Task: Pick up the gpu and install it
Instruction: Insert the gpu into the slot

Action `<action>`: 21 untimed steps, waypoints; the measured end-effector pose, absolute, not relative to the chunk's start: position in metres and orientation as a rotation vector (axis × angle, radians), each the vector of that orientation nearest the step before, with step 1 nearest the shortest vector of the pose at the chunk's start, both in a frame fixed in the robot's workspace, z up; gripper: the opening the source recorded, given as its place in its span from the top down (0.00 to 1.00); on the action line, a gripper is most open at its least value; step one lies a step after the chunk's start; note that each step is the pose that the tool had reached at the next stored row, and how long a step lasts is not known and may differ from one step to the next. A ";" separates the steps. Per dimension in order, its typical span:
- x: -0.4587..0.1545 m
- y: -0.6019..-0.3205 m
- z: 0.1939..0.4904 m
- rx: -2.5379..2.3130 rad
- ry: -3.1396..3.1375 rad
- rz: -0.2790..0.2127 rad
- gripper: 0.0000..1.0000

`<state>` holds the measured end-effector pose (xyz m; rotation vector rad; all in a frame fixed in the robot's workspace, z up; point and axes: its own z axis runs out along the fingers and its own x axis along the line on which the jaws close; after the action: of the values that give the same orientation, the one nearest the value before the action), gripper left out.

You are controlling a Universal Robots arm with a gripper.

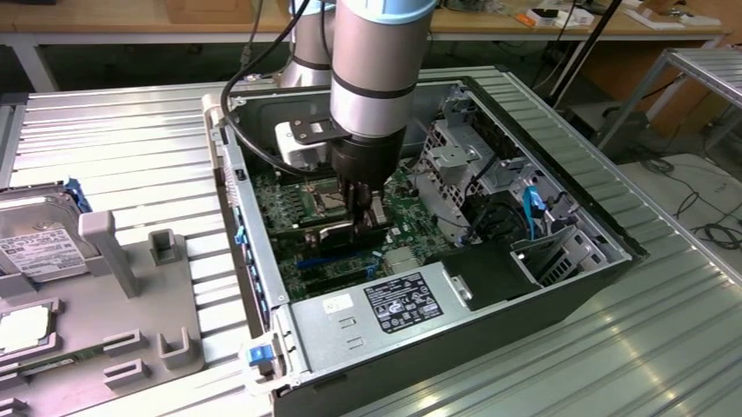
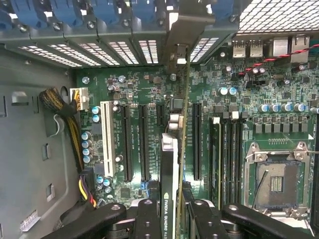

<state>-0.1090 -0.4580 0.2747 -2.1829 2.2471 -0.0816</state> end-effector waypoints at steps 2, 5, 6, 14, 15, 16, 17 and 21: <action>-0.108 -0.458 0.275 -2.185 2.249 -0.064 0.73; -0.108 -0.458 0.275 -2.186 2.251 -0.061 0.73; -0.108 -0.458 0.275 -2.186 2.251 -0.061 0.73; -0.106 -0.458 0.269 -2.186 2.250 -0.061 0.73; -0.106 -0.458 0.269 -2.186 2.251 -0.061 0.73; -0.106 -0.458 0.269 -2.186 2.251 -0.061 0.73; -0.106 -0.458 0.269 -2.186 2.250 -0.061 0.73; -0.105 -0.458 0.269 -2.187 2.250 -0.061 0.73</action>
<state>-0.1052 -0.4579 0.2688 -2.1868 2.2497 -0.0610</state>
